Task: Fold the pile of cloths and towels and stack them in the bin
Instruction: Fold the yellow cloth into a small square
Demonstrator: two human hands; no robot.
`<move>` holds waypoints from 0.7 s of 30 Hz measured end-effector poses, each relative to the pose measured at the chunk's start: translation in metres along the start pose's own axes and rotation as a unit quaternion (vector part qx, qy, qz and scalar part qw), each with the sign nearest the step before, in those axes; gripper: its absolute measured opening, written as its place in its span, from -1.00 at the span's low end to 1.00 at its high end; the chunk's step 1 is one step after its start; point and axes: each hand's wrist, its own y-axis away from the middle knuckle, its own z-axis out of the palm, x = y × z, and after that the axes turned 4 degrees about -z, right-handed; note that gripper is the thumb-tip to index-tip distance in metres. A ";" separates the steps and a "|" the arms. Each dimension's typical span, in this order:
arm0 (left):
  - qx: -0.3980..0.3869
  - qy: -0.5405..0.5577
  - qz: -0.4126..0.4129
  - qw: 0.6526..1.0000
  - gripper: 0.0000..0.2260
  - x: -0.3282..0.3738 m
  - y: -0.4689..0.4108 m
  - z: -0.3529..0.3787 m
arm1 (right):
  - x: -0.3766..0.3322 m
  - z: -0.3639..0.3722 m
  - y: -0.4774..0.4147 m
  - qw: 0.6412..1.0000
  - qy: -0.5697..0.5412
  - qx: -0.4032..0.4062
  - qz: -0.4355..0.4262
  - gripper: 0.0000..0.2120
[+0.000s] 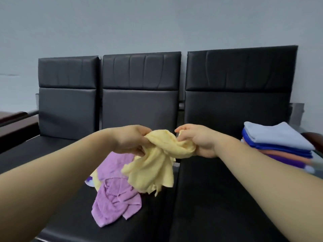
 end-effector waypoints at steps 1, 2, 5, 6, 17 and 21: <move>-0.022 0.026 0.014 0.999 -0.70 0.015 0.001 0.010 | 0.003 -0.011 0.009 0.999 -0.026 0.021 -0.004 -0.65; -0.042 0.049 0.029 0.997 -0.73 0.029 0.003 0.023 | 0.005 -0.024 0.016 0.998 -0.051 0.048 -0.004 -0.65; -0.067 0.121 0.063 0.988 -0.69 0.063 -0.005 0.071 | 0.016 -0.066 0.041 0.983 -0.112 0.145 0.015 -0.66; -0.057 0.146 0.066 0.985 -0.67 0.069 -0.011 0.086 | 0.021 -0.079 0.047 0.974 -0.135 0.177 0.026 -0.70; 0.002 -0.129 -0.002 0.992 -0.63 -0.011 -0.075 0.229 | 0.159 -0.104 0.116 0.952 0.172 0.222 0.126 -0.31; -0.066 -0.340 0.005 0.938 -0.64 -0.045 -0.083 0.255 | 0.209 -0.092 0.118 0.943 0.266 0.156 0.122 -0.59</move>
